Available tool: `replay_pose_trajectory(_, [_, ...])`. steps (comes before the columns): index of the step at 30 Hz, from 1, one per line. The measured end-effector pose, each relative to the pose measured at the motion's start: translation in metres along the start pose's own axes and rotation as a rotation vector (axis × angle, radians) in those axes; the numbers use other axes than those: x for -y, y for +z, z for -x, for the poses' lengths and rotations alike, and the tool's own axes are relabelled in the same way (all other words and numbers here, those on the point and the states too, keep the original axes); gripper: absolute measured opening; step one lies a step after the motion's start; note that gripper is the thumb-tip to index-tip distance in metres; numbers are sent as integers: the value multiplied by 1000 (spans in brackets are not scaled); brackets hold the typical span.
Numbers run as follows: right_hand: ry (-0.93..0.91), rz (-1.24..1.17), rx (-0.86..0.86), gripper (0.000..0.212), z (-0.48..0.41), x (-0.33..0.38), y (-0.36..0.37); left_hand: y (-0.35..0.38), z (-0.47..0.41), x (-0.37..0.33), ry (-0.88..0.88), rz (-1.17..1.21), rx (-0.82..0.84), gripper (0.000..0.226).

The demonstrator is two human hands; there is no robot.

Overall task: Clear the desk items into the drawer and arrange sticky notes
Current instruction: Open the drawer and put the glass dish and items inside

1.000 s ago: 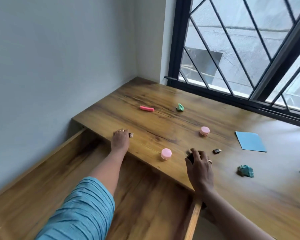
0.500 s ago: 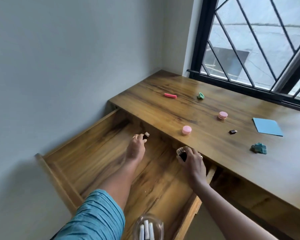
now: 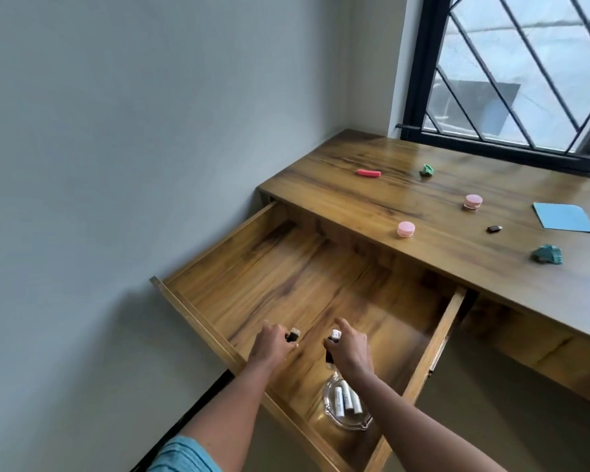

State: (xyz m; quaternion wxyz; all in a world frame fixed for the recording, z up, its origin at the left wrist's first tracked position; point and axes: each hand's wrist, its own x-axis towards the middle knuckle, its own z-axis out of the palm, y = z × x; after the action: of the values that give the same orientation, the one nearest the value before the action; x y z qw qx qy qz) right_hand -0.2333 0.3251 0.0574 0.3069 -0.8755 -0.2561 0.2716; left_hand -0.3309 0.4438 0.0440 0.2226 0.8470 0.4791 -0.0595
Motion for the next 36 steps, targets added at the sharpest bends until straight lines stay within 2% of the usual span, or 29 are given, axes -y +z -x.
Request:
replay_pose_trajectory(8, [188, -108, 1, 20, -10, 19, 76, 21, -32, 16, 64, 6, 179, 20])
replay_pose_trajectory(15, [292, 23, -92, 15, -18, 21, 103, 21, -51, 31, 124, 5, 191, 34])
replay_pose_trajectory(20, [335, 110, -92, 19, -19, 21, 110, 26, -57, 31, 129, 26, 199, 35])
replay_pose_trajectory(30, [357, 115, -115, 28, -18, 25, 115, 28, -54, 37, 128, 45, 213, 35])
replay_pose_trajectory(36, [331, 112, -153, 30, -14, 32, 107, 21, -51, 34, 141, 19, 129, 32])
